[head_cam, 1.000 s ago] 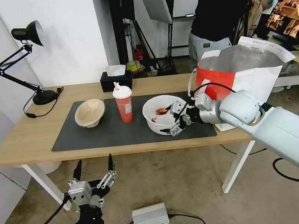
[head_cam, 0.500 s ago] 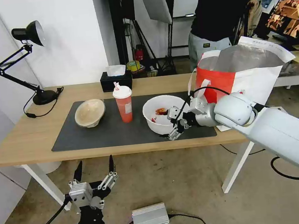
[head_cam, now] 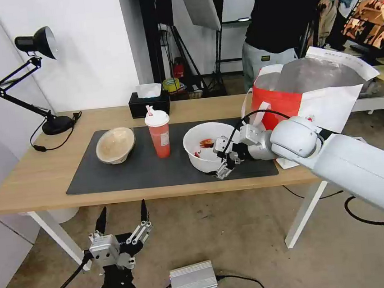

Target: Pick up the trash from the table and place it into the takeout bag.

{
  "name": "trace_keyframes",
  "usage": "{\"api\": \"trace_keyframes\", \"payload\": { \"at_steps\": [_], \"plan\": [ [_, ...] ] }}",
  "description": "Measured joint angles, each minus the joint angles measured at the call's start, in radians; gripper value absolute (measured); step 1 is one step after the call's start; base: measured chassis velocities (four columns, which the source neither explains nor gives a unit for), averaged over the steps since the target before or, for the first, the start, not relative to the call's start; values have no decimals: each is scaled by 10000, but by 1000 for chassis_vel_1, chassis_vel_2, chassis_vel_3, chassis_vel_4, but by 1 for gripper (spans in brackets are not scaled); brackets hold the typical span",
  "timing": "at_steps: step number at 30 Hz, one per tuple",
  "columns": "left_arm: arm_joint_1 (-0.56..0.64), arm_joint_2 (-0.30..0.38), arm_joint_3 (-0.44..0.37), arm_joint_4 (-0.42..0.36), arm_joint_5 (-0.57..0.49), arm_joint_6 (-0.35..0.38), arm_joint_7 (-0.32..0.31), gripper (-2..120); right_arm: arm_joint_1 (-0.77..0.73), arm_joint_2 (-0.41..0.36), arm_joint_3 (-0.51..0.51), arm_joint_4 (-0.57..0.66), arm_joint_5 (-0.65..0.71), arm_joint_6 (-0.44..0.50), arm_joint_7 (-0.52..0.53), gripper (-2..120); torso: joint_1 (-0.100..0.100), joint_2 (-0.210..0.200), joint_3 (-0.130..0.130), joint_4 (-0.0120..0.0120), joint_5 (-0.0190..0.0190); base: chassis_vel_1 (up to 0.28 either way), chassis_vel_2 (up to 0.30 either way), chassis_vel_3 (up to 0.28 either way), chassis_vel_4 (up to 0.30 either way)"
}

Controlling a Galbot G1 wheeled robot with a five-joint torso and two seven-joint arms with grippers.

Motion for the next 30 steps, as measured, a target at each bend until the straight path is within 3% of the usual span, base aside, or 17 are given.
{"api": "trace_keyframes", "payload": {
  "at_steps": [30],
  "plan": [
    [-183,4,95,170,-72,-3,-5,100,75,473,-144,-1006,-155,23,-91,100,0,0,0,0,0,0,0,0,0]
  ]
}}
